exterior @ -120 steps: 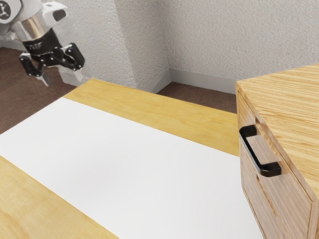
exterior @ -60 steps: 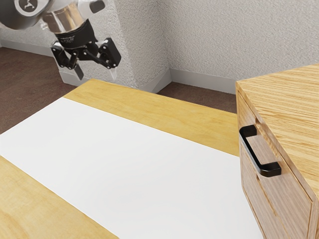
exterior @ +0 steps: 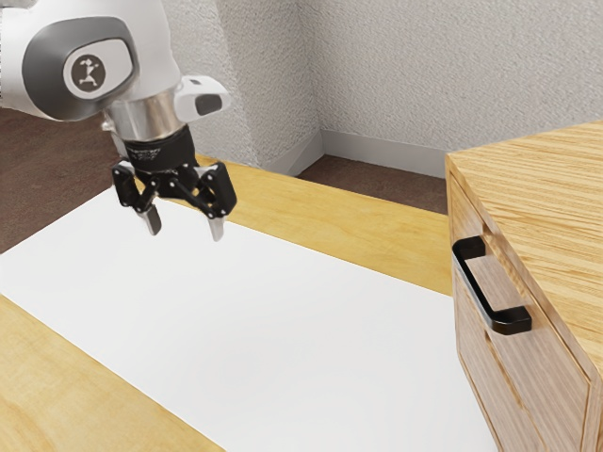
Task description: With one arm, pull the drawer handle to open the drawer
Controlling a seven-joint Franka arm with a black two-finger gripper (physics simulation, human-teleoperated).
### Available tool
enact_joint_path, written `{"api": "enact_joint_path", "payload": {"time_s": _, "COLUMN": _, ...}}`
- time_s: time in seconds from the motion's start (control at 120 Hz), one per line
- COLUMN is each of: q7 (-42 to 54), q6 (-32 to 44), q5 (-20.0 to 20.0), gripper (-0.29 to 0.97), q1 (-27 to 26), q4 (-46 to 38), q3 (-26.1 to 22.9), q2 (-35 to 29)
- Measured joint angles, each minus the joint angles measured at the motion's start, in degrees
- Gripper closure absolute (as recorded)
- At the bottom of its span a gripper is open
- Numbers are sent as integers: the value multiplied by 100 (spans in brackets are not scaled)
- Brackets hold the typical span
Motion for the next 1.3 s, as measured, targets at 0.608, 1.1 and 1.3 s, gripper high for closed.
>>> {"api": "enact_joint_path", "payload": {"time_s": 0.608, "q7": 2385, "q6": 1546, "q5": -288, "gripper": 0, "q1": -597, "q4": -607, "q3": -11, "q2": -46}}
{"api": "enact_joint_path", "payload": {"time_s": 1.1, "q7": 701, "q6": 600, "q5": -445, "gripper": 0, "q1": -1143, "q4": -615, "q3": -10, "q2": -260}}
{"api": "enact_joint_path", "payload": {"time_s": 1.3, "q7": -1172, "q6": 501, "q5": -1010, "gripper": 0, "q1": -599, "q4": -201, "q3": 54, "q2": -89}}
